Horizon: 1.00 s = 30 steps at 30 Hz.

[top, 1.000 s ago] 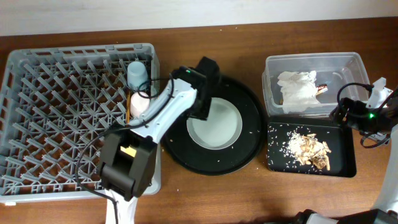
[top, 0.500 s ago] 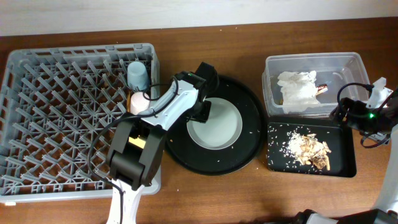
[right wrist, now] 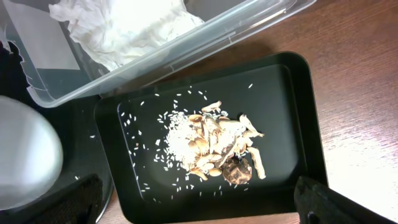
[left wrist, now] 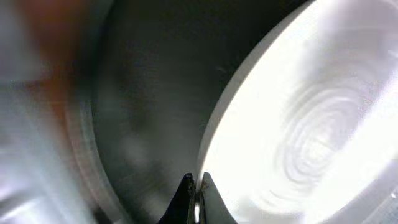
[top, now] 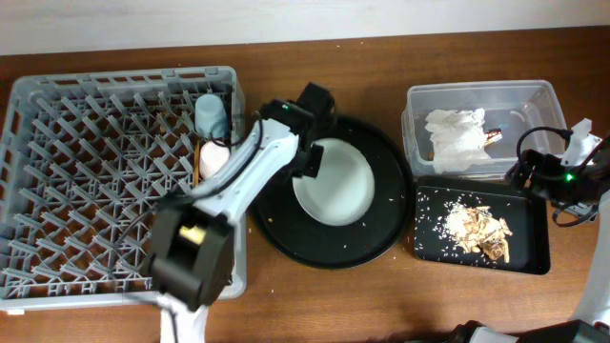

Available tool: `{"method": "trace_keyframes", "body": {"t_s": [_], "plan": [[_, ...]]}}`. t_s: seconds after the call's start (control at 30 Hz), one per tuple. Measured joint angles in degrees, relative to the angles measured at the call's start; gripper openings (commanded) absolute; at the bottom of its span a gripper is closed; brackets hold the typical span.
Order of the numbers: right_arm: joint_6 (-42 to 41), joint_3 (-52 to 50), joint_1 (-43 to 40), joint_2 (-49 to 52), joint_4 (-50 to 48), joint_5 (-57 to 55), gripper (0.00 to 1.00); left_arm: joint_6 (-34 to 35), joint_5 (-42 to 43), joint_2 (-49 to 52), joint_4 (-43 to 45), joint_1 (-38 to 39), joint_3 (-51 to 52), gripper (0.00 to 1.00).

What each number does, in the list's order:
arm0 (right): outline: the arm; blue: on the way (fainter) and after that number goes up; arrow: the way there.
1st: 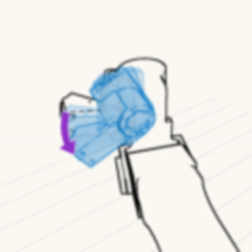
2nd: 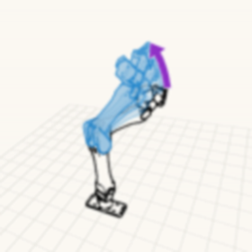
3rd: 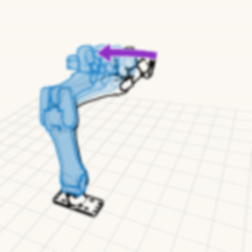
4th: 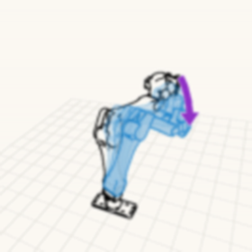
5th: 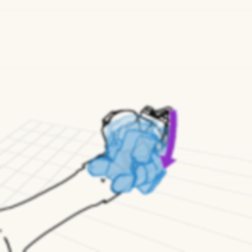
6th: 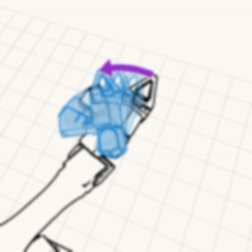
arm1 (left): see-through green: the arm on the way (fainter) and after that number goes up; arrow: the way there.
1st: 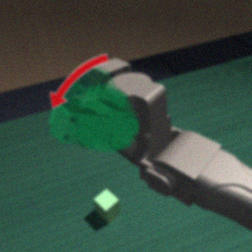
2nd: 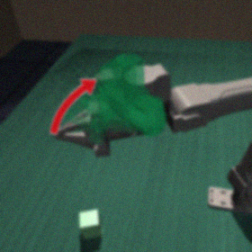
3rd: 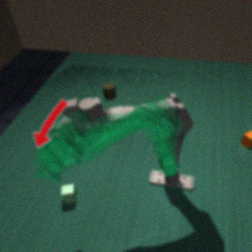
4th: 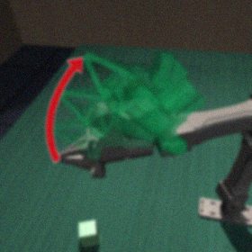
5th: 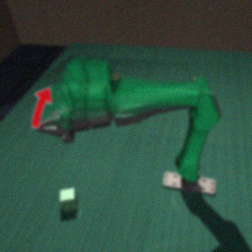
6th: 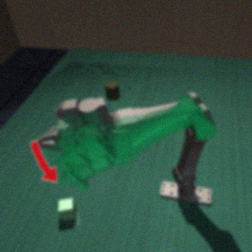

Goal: Sort waste into correct bins and load items into the dishwasher rack
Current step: 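Lift the white plate and carry it to the back of the rack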

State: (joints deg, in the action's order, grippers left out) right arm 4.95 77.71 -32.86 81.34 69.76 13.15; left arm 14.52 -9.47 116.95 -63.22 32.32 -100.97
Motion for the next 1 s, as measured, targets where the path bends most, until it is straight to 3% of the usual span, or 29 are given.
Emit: {"method": "trace_keyframes", "body": {"t_s": [0.13,0.23,0.37,0.47,0.63,1.0], "plan": [[-0.02,0.00,0.00,0.00,0.00,0.00,0.99,-0.02,-33.57,-18.29,-3.69,-0.52,-1.84,0.00],[-0.02,0.00,0.00,0.00,-0.02,0.00,0.99,-0.02,-55.08,-23.52,-5.55,-4.55,-2.34,0.00],[0.00,0.00,0.00,0.00,-0.02,0.00,0.99,-0.02,-66.71,-21.70,-5.35,-11.58,-2.32,0.00],[0.00,0.00,0.00,0.00,0.00,0.00,0.99,0.15,-66.84,-20.35,-4.92,-14.47,-2.32,0.00],[-0.02,0.00,0.00,0.00,-0.02,0.00,0.99,1.38,-58.97,-17.55,-4.90,-20.33,-2.32,0.00],[-0.04,0.00,0.00,0.00,-0.02,0.00,0.99,4.04,-53.24,-11.15,-3.50,-20.87,-1.29,0.00]]}}
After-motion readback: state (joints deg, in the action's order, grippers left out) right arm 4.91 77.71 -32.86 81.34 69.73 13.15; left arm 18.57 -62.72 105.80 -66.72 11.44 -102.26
